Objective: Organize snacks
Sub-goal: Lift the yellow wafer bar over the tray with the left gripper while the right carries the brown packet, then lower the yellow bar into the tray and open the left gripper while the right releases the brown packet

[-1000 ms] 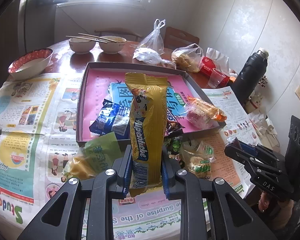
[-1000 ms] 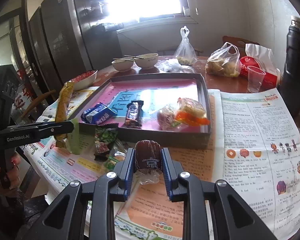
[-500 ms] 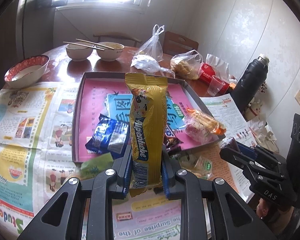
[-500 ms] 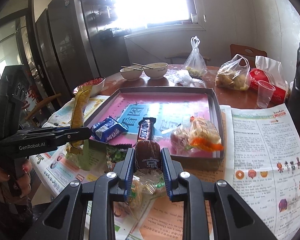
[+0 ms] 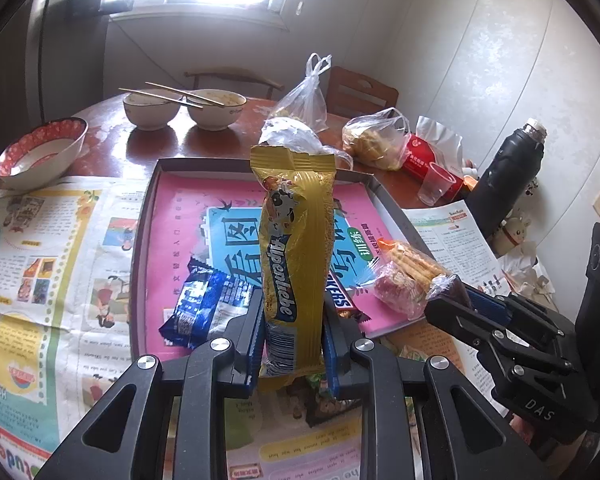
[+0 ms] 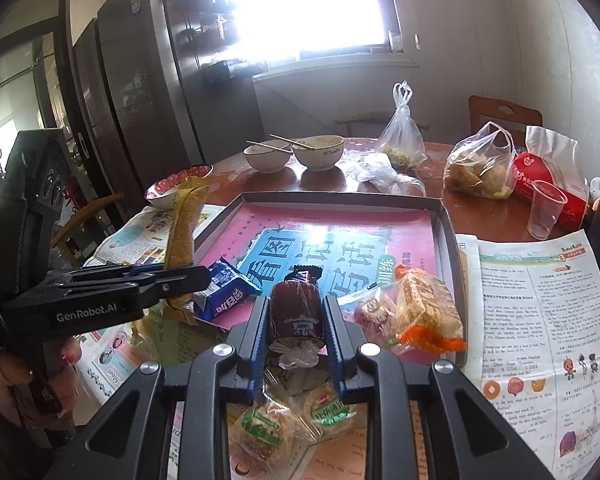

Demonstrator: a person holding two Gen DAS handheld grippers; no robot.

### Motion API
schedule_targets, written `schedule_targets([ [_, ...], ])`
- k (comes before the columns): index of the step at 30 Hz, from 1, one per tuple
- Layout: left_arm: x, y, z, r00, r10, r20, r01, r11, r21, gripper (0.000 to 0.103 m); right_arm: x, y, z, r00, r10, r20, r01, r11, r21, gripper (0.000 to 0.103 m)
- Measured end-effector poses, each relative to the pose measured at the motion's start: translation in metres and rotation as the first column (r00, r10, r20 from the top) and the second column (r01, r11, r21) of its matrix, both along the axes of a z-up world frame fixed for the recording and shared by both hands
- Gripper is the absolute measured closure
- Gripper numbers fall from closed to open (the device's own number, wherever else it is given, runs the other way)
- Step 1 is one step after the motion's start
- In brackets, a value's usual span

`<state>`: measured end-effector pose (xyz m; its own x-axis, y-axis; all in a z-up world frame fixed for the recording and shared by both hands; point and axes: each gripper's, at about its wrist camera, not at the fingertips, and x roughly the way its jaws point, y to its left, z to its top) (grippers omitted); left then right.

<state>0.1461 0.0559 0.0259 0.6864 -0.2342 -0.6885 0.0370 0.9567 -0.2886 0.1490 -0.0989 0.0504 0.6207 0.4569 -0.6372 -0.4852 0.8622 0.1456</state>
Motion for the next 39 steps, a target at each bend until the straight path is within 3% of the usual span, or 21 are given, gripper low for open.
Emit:
schedule_targets([
  [39,0.038,-0.014,-0.034,0.997,-0.03,-0.066,0.03,1.0,0.002,0.078,0.044,0.008,-0.015,0.997,-0.029,-0.065,0.029,1.0,-0.007,0.076],
])
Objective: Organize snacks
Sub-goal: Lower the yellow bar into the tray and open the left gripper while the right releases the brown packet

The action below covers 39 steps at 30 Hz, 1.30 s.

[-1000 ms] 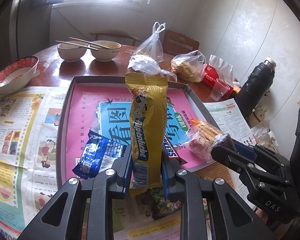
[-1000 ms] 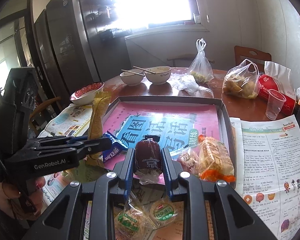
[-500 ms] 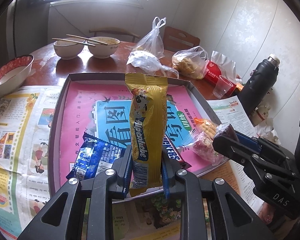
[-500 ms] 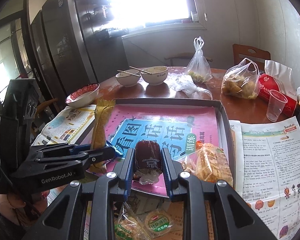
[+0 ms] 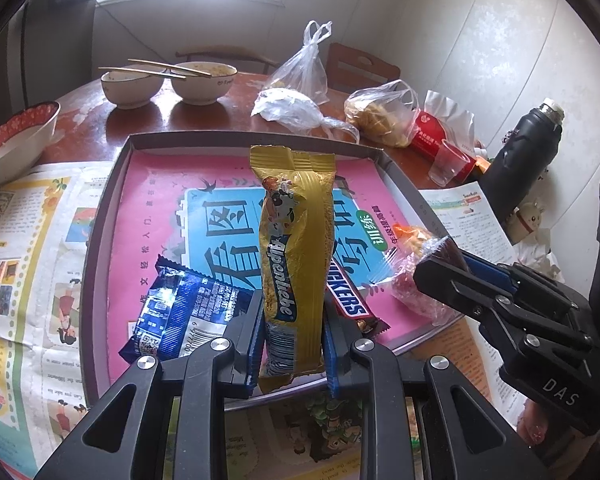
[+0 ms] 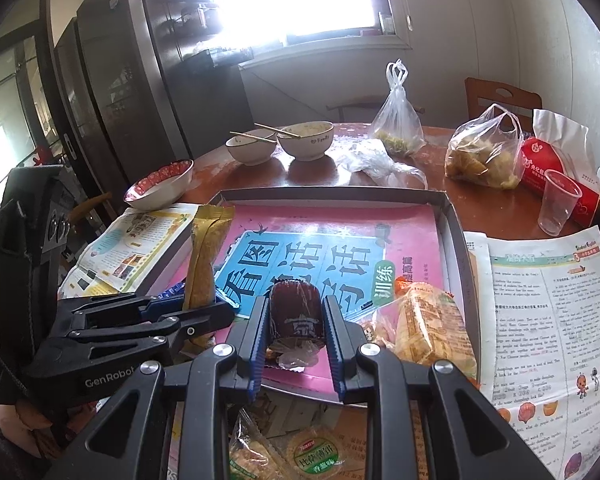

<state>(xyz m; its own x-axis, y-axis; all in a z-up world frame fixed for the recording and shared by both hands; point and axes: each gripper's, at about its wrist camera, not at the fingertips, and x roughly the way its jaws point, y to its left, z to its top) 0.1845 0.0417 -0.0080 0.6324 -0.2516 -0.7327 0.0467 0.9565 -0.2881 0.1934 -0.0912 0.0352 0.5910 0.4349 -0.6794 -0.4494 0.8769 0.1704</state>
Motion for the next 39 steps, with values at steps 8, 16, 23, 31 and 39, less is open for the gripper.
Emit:
schedule_targets([
  [8,0.003,-0.001,-0.005,1.0,0.0,-0.015,0.0,1.0,-0.001,0.078,0.009,0.003,-0.013,0.999,0.002,-0.032,-0.002,1.0,-0.013,0.076],
  [16,0.004,-0.001,-0.01,1.0,-0.004,-0.026,0.004,1.0,-0.003,0.078,0.011,0.004,-0.023,0.999,0.0,-0.046,-0.001,1.0,-0.03,0.076],
  [23,0.004,-0.002,-0.011,1.0,-0.005,-0.028,0.005,1.0,-0.003,0.078,0.012,0.009,-0.028,0.999,0.004,-0.051,-0.006,0.999,-0.049,0.076],
  [31,0.004,-0.003,-0.012,1.0,-0.006,-0.03,0.005,1.0,-0.005,0.077,0.01,0.008,-0.027,0.999,0.0,-0.047,-0.002,0.998,-0.055,0.076],
  [39,0.002,-0.003,-0.013,0.999,-0.006,-0.031,0.006,1.0,-0.003,0.077,0.006,0.005,-0.029,0.998,-0.005,-0.055,0.002,0.998,-0.055,0.076],
])
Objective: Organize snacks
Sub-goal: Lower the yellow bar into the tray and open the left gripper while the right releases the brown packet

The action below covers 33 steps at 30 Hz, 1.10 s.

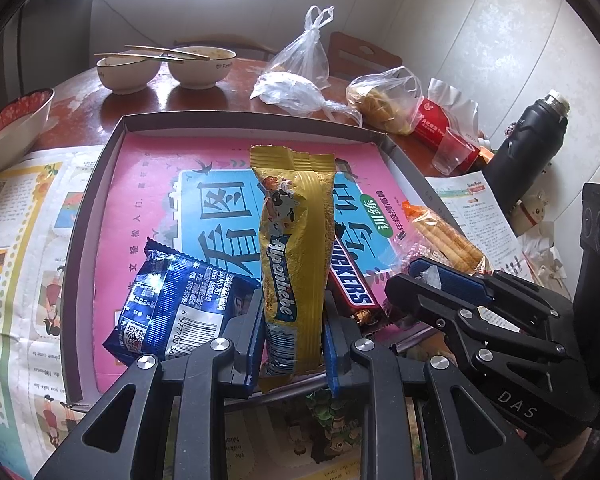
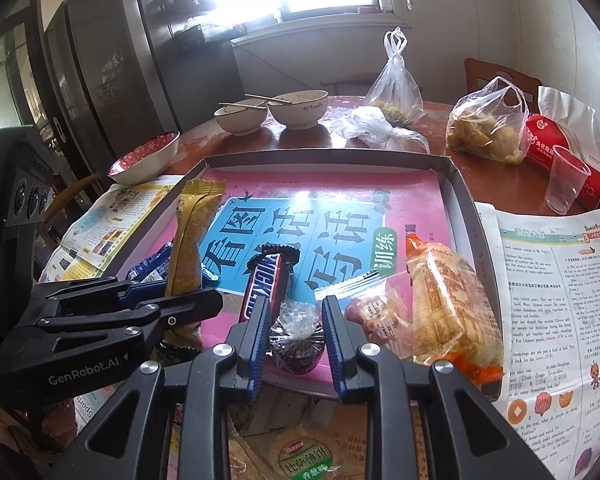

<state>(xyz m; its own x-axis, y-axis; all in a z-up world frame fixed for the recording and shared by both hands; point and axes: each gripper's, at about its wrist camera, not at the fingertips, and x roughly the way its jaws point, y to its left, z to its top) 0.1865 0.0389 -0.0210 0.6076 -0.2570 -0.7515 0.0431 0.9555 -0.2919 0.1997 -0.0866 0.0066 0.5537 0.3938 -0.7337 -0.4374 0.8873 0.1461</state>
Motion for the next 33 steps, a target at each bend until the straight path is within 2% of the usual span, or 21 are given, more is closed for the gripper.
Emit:
schedule_targets([
  [24,-0.006,-0.003,0.006,1.0,-0.009,-0.003,0.009,1.0,0.002,0.077,-0.009,-0.006,0.011,1.0,-0.004,0.017,0.004,1.0,0.013,0.076],
  [31,-0.009,0.0,0.01,1.0,0.0,0.007,0.0,1.0,0.001,0.075,-0.011,-0.009,0.015,1.0,-0.008,0.022,0.007,1.0,0.024,0.076],
  [33,-0.009,0.001,0.011,1.0,0.003,0.01,-0.003,1.0,0.001,0.072,-0.011,-0.009,0.016,1.0,-0.008,0.025,0.007,1.0,0.025,0.076],
])
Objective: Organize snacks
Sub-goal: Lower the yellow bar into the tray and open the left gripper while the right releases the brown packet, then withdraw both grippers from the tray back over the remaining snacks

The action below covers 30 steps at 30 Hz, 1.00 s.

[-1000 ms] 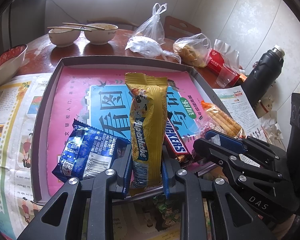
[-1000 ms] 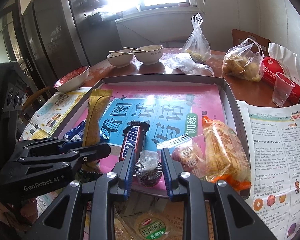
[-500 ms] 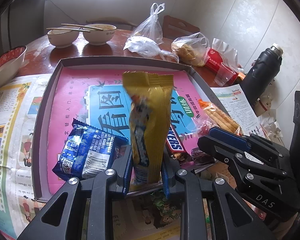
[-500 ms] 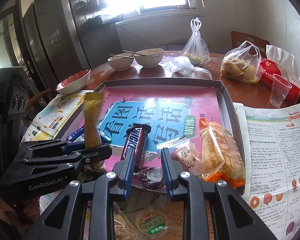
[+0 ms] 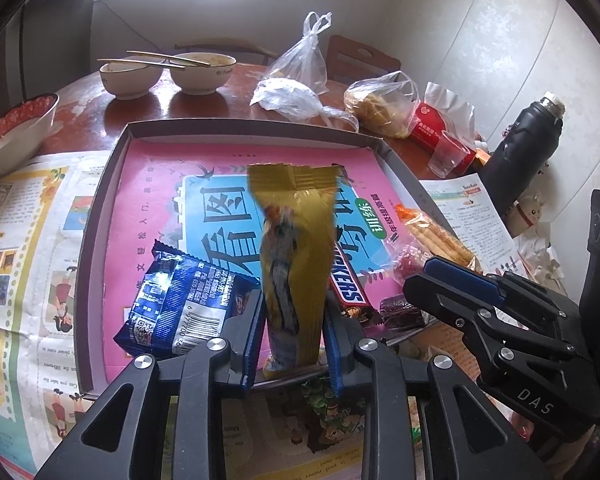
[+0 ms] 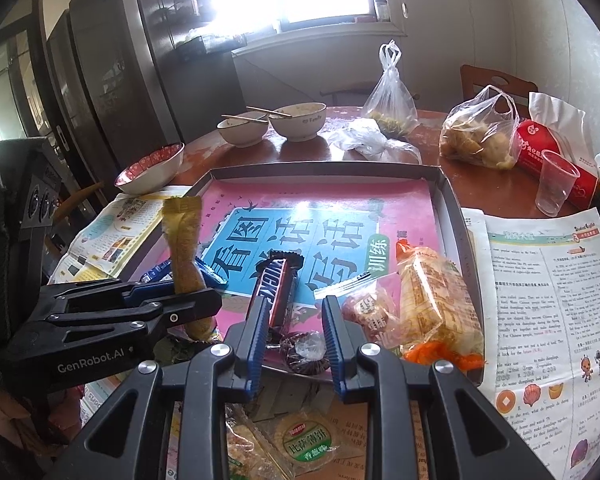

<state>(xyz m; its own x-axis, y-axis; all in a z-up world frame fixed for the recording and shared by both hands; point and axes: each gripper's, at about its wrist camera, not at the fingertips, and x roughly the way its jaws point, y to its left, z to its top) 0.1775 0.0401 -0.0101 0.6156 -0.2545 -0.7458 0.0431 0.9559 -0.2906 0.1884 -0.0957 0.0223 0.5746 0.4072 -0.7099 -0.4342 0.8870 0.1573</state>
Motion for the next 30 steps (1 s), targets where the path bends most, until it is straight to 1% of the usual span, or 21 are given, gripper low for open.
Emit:
schedule_targets([
  [3,-0.001,0.002,0.002,1.0,0.009,0.004,-0.009,1.0,0.003,0.066,-0.001,0.0,0.001,1.0,-0.002,0.002,0.002,1.0,0.003,0.076],
  [13,-0.006,0.003,0.01,1.0,0.014,0.024,-0.015,1.0,0.007,0.061,-0.004,-0.003,0.007,1.0,-0.01,0.013,0.009,1.0,0.015,0.075],
  [16,-0.008,0.003,0.012,1.0,0.015,0.027,-0.015,1.0,0.008,0.055,-0.004,-0.004,0.008,1.0,-0.009,0.016,0.009,1.0,0.016,0.073],
  [18,-0.009,0.003,0.013,0.999,0.018,0.029,-0.018,1.0,0.011,0.049,-0.005,-0.004,0.008,1.0,-0.01,0.018,0.01,1.0,0.019,0.072],
  [23,-0.012,0.003,0.017,0.999,0.021,0.038,-0.022,1.0,0.021,0.046,-0.007,-0.006,0.012,0.999,-0.017,0.029,0.016,0.999,0.029,0.065],
  [25,-0.013,0.004,0.019,0.999,0.022,0.042,-0.023,1.0,0.021,0.043,-0.007,-0.008,0.014,0.999,-0.022,0.034,0.021,0.999,0.035,0.062],
  [26,-0.015,0.004,0.021,0.999,0.025,0.045,-0.026,0.999,0.022,0.039,-0.008,-0.009,0.015,0.999,-0.023,0.035,0.022,0.999,0.038,0.06],
  [30,-0.019,0.007,0.025,0.998,0.035,0.056,-0.036,0.999,0.02,0.036,-0.011,-0.013,0.019,0.999,-0.028,0.044,0.026,0.999,0.046,0.059],
])
